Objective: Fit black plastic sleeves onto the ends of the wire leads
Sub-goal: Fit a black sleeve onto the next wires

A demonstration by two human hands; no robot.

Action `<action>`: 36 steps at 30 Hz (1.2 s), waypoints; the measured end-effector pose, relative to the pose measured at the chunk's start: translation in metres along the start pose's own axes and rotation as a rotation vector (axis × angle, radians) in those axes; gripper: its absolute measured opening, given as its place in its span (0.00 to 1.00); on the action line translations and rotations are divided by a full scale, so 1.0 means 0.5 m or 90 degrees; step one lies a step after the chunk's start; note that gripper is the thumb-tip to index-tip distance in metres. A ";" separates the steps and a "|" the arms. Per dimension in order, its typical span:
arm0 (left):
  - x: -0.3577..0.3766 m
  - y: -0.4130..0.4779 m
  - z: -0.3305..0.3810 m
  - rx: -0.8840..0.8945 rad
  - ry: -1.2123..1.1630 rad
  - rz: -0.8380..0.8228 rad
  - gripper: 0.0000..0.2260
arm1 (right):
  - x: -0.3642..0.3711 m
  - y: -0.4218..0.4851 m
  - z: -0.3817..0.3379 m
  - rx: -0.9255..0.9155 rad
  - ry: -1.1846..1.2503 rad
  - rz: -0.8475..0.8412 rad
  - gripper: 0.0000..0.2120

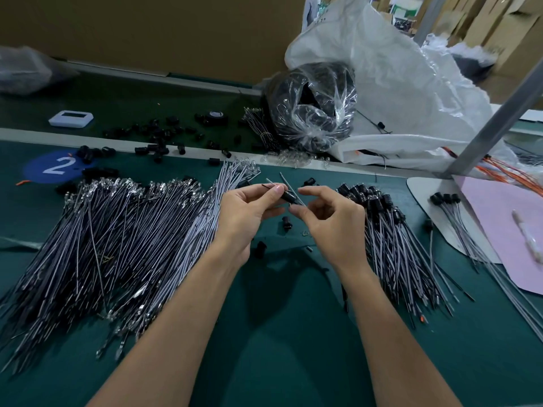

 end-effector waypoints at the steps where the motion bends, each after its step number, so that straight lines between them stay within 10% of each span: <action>1: 0.002 -0.002 -0.001 0.004 0.010 -0.006 0.03 | 0.001 0.000 -0.002 -0.019 -0.013 -0.007 0.13; 9: 0.011 -0.005 0.006 0.070 0.086 0.008 0.03 | 0.005 -0.002 0.005 -0.059 -0.046 0.034 0.08; 18: -0.036 -0.003 0.038 0.101 -0.160 0.257 0.05 | -0.015 0.008 0.018 0.089 0.127 -0.010 0.06; 27: -0.031 -0.009 0.030 -0.084 -0.169 -0.110 0.06 | -0.042 0.011 0.007 0.273 0.916 0.007 0.06; 32: -0.043 -0.018 0.040 -0.094 -0.244 -0.277 0.15 | -0.044 0.011 0.009 0.315 0.899 0.074 0.08; 36: -0.027 -0.014 0.033 -0.076 -0.104 -0.219 0.17 | -0.003 -0.001 -0.007 0.250 0.634 -0.048 0.14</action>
Point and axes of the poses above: each hand's wrist, its own y-axis towards the middle knuckle, its own x-axis out of the palm, z = x × y, the point moved 1 cm from there along y, towards the middle knuckle, and after that the axes turned 5 degrees about -x, right-handed, at the moved point
